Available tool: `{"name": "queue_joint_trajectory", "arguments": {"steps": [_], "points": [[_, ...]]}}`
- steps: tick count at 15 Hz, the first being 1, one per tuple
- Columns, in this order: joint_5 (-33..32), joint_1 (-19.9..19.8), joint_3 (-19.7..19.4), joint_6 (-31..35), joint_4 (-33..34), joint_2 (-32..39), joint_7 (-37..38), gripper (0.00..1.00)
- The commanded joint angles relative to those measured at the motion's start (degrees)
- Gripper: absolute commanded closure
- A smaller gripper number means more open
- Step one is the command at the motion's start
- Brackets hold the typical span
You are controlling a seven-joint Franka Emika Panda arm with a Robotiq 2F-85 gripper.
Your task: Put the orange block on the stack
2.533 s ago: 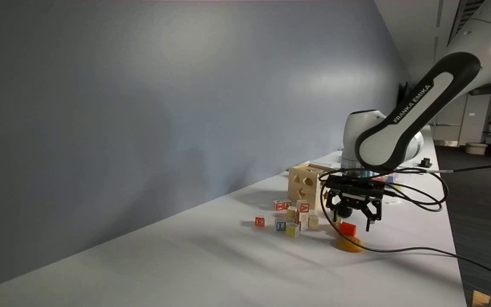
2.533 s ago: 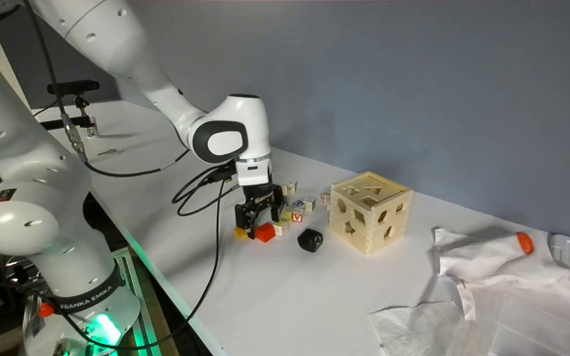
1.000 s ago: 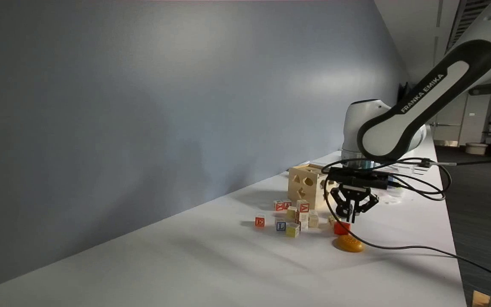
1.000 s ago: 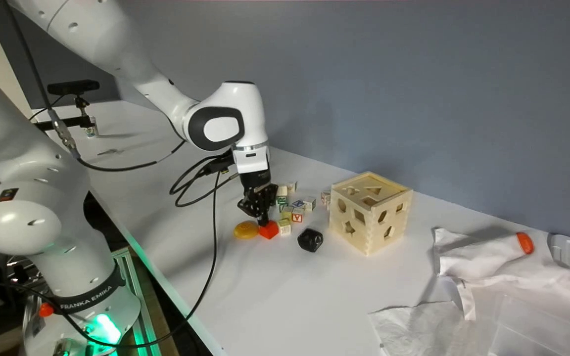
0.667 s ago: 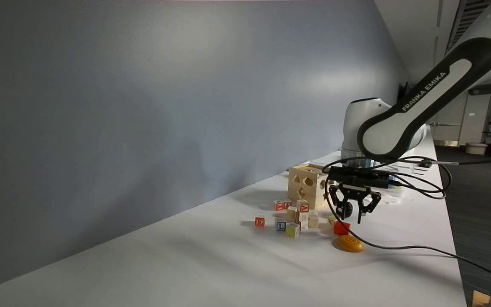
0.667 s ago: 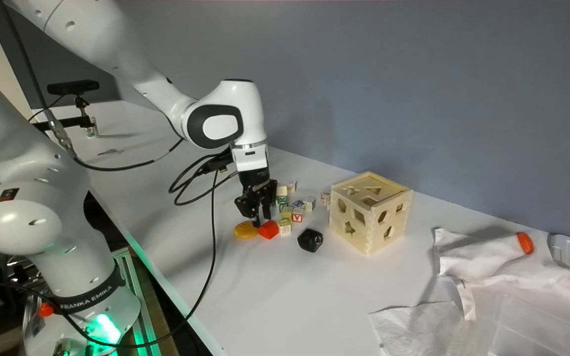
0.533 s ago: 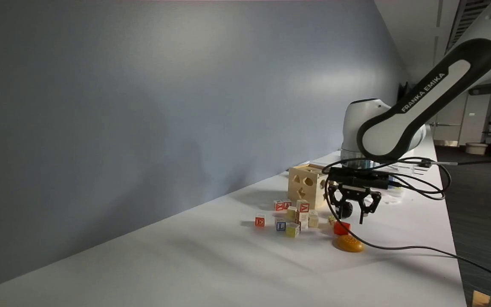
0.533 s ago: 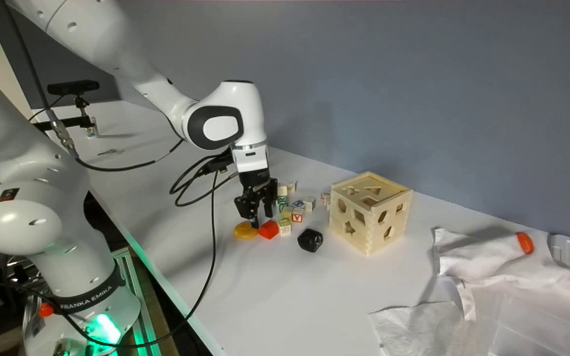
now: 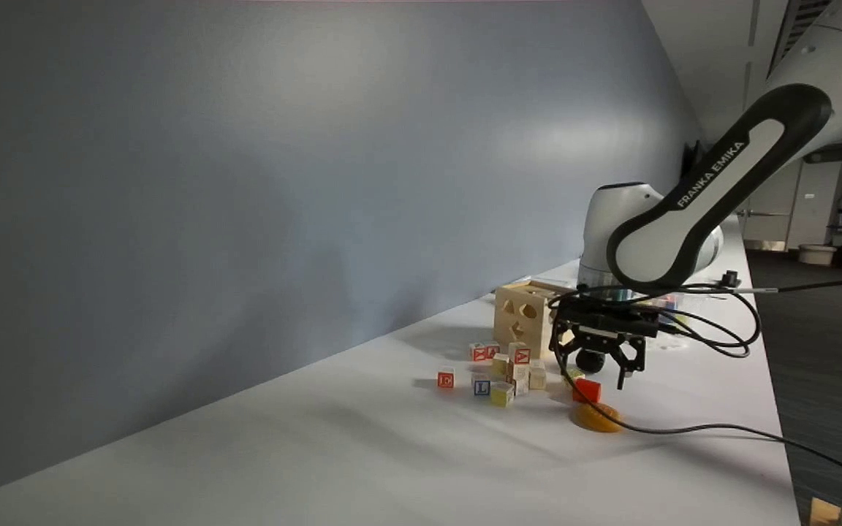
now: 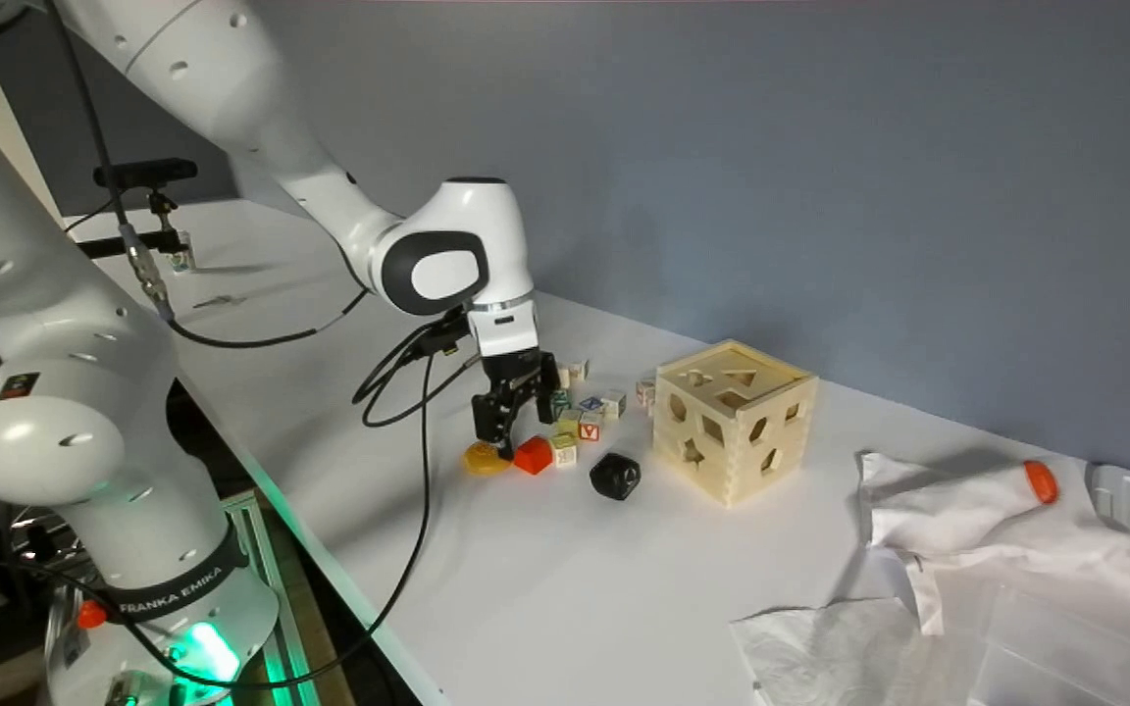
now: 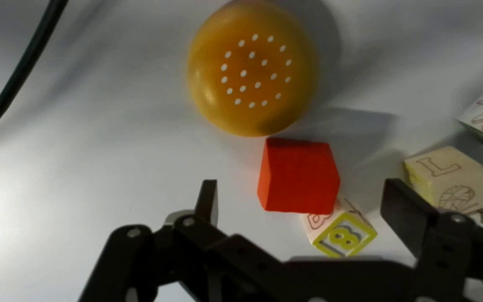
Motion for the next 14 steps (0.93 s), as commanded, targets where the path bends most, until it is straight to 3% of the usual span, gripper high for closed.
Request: {"name": "queue_joint_trajectory", "arguments": {"steps": [1,3,4,5,12,14], "points": [[1.21,1.03,-0.7,1.6,0.17,2.13,-1.44,0.0],[0.62,1.02,-0.75,1.77,0.28,2.96,-1.2,0.0],[0.27,0.91,-0.81,2.0,0.28,3.37,-1.06,0.25],[-0.17,0.78,-0.82,2.25,0.26,3.63,-0.81,0.26],[0.79,1.21,-1.69,1.44,0.0,1.36,-2.89,0.76],[1.59,1.57,-1.88,0.34,-0.25,-0.42,-4.57,0.81]]}}
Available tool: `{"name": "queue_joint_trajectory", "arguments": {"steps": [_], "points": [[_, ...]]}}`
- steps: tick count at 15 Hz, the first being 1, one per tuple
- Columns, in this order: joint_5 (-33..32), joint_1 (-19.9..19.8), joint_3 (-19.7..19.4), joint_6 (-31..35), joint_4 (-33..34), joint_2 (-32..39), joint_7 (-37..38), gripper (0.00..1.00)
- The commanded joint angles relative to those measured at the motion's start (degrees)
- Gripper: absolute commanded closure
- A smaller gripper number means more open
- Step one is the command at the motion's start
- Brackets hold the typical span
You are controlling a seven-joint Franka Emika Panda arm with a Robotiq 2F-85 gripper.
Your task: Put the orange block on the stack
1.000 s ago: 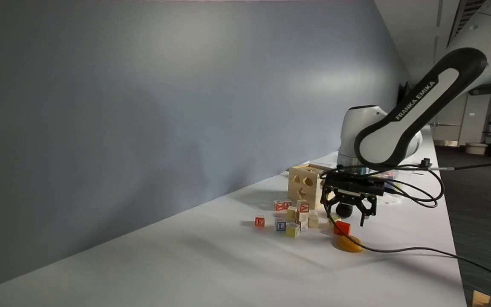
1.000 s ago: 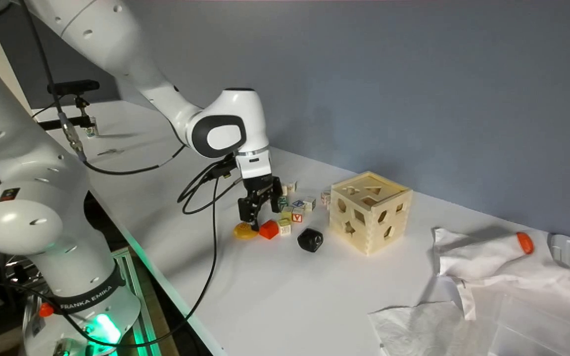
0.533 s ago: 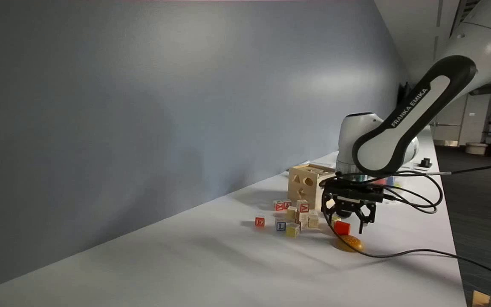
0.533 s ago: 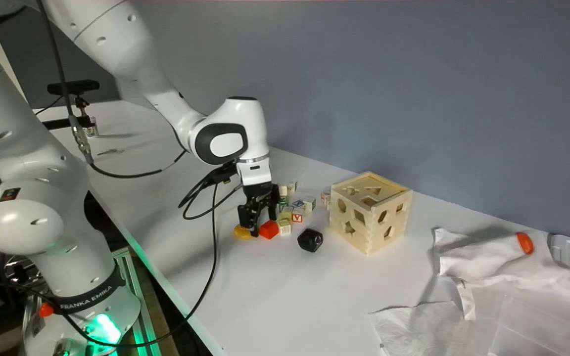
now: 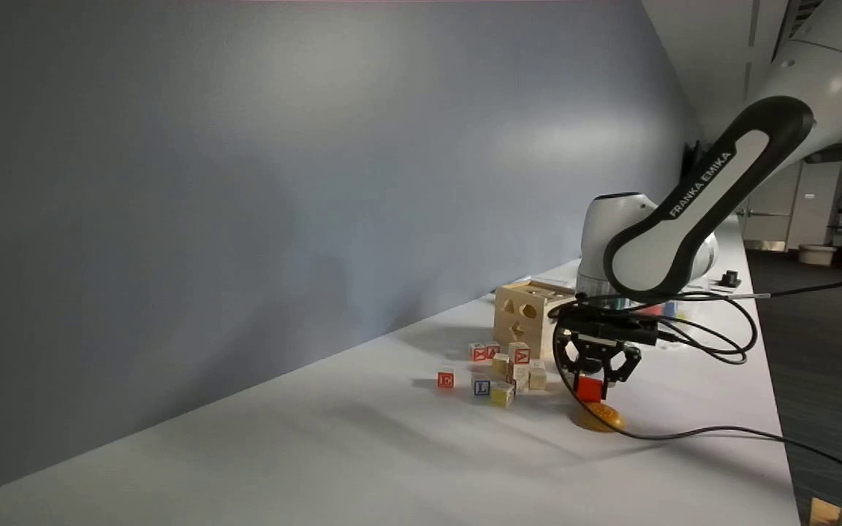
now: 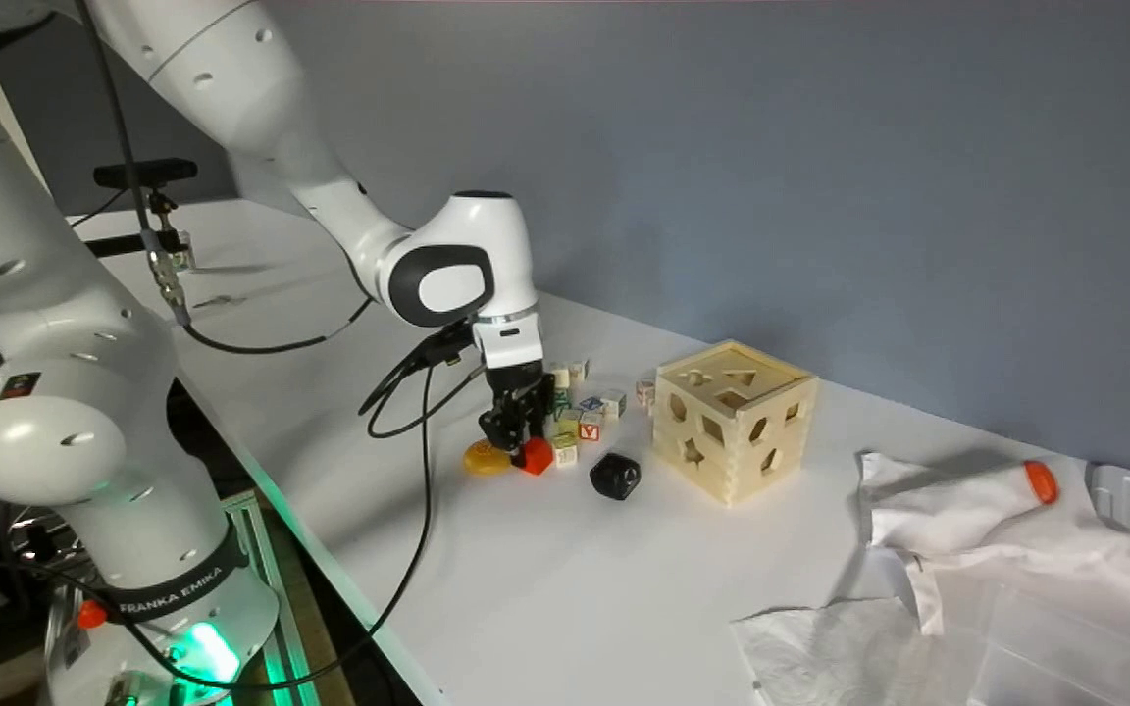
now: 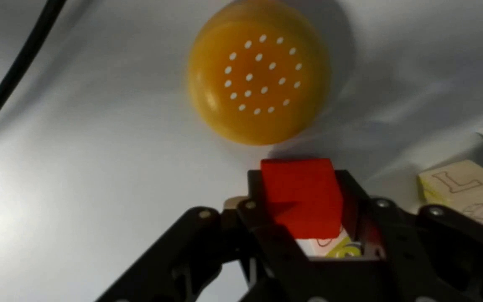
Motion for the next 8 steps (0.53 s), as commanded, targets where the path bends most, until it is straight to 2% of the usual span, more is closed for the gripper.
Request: {"name": "queue_joint_trajectory", "arguments": {"steps": [1,4,5,8], "points": [[2.83,1.76,-1.34,-2.66,-0.81,-4.79,-4.86,0.81],[6.49,3.38,-1.88,-8.98,-0.36,-9.45,-11.86,0.81],[8.1,4.43,-2.35,-11.79,-0.04,-11.36,-16.36,0.81],[8.34,5.28,-1.57,-18.41,2.85,-15.06,-23.96,0.81]]}}
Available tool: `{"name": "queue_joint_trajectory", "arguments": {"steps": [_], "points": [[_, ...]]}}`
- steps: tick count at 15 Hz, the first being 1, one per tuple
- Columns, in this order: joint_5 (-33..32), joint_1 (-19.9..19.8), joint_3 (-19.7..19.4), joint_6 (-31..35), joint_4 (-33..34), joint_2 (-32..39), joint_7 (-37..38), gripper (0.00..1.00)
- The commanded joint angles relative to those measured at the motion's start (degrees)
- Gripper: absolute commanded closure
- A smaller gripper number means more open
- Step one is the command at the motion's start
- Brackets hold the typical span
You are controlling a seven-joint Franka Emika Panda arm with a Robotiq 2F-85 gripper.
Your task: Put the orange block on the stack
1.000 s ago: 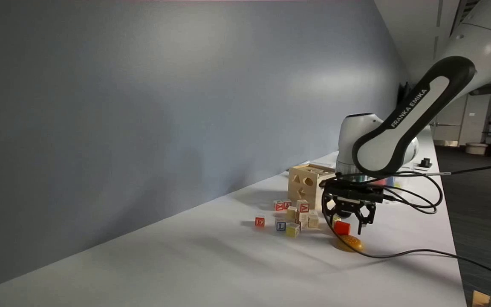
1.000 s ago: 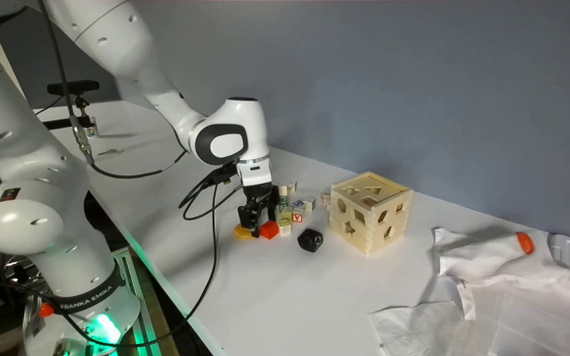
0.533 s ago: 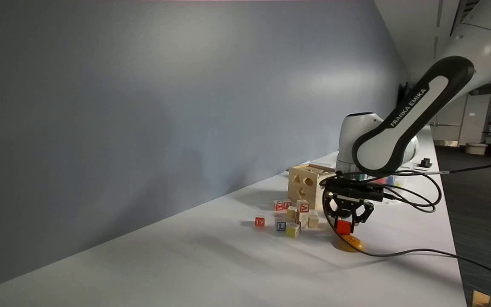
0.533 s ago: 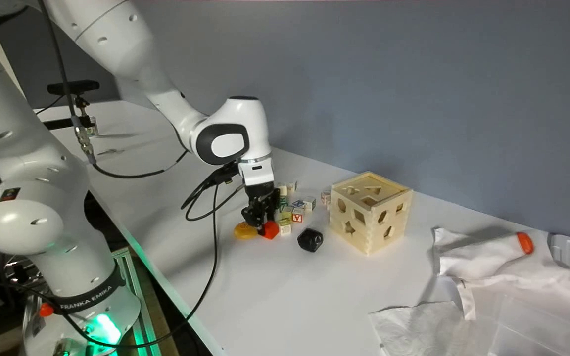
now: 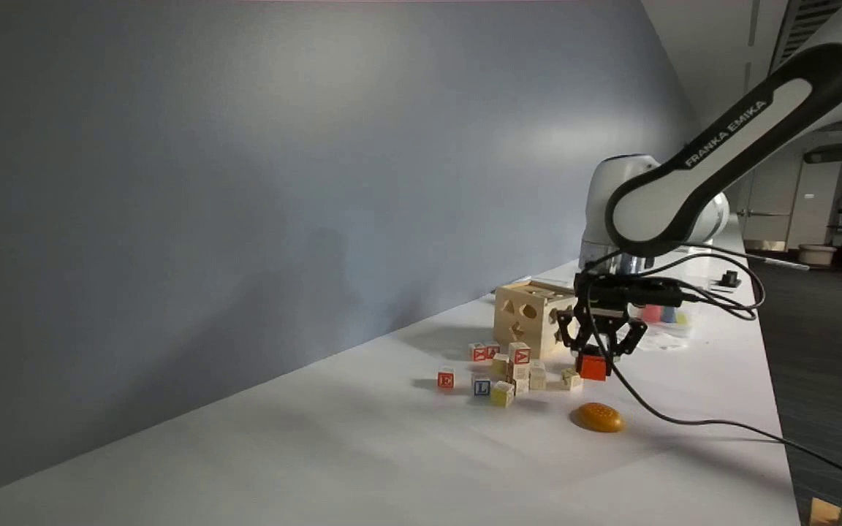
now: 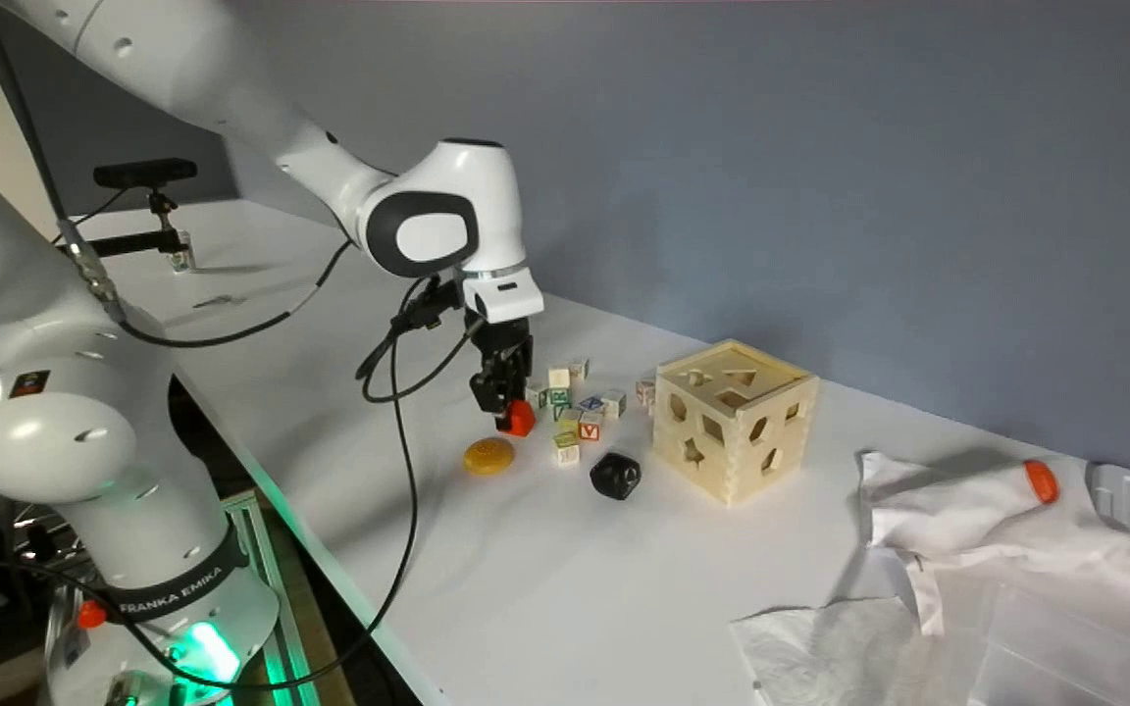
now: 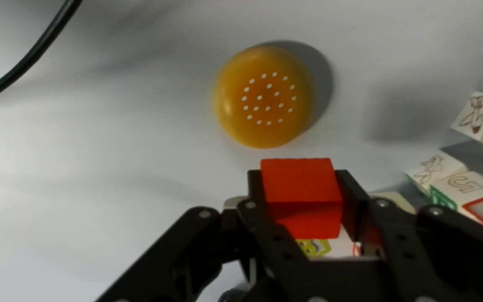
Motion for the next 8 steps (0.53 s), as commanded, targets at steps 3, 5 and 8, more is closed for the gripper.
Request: {"name": "queue_joint_trajectory", "arguments": {"steps": [3,5,8], "points": [[1.76,2.34,0.62,-7.08,4.97,-7.22,-12.09,0.81],[4.76,3.86,0.12,-6.51,7.43,-6.57,-15.91,0.81],[3.59,2.06,1.71,-5.5,6.94,-6.4,-14.51,0.56]]}}
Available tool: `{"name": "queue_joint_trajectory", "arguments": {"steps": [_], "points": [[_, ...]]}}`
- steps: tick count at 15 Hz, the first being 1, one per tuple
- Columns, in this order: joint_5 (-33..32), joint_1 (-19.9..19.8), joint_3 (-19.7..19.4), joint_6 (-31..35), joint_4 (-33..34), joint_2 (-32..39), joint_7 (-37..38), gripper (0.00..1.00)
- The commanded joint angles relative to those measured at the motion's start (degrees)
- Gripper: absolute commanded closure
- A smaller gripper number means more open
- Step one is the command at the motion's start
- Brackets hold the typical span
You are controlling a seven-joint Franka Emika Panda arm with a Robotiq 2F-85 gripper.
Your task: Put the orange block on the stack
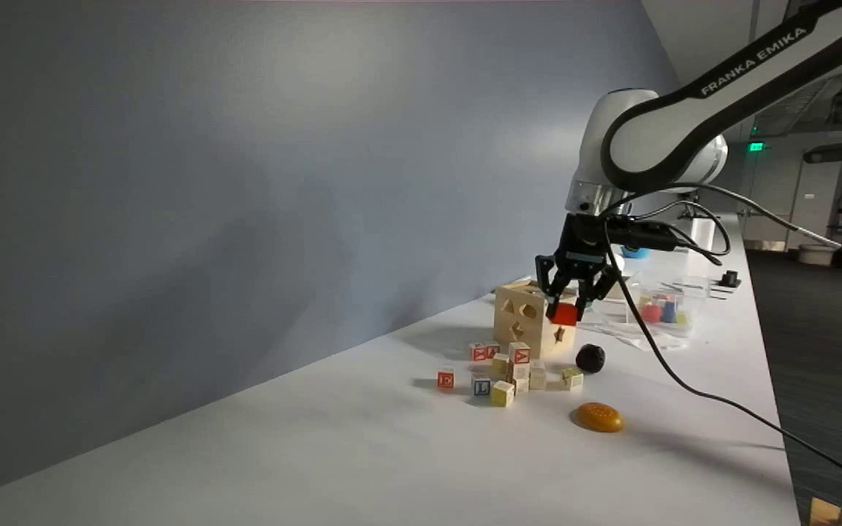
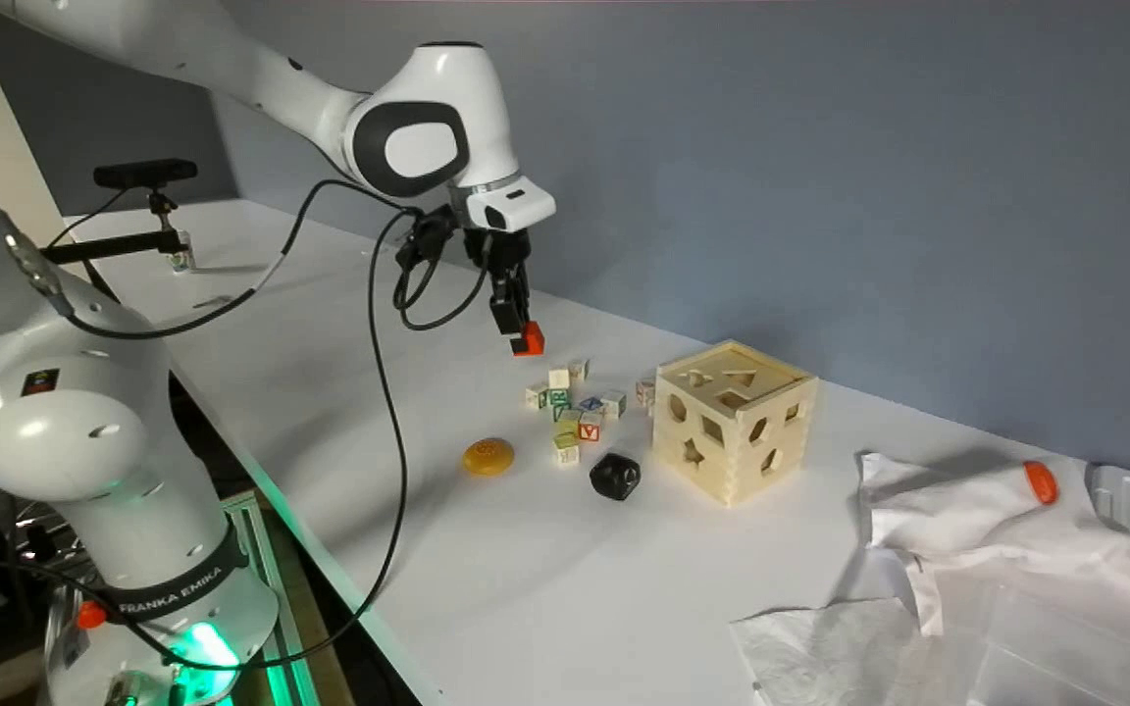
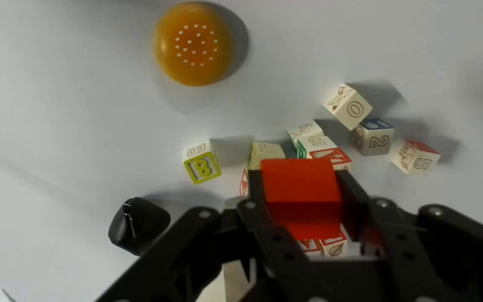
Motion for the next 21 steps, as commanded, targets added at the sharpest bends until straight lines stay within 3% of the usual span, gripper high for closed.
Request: {"name": "queue_joint_trajectory", "arguments": {"steps": [1,3,4,16,21], "points": [[0.9,-1.26,1.28,-0.17,0.23,0.0,-0.89,0.56],[0.92,-1.26,1.26,-0.17,0.23,0.01,-1.17,0.56],[0.19,-1.77,0.95,-0.81,-0.27,0.06,-1.72,0.81],[-0.18,0.4,5.36,9.6,2.83,10.55,-1.87,0.81],[-0.42,0.42,5.33,9.95,5.41,13.14,-1.1,0.81]]}}
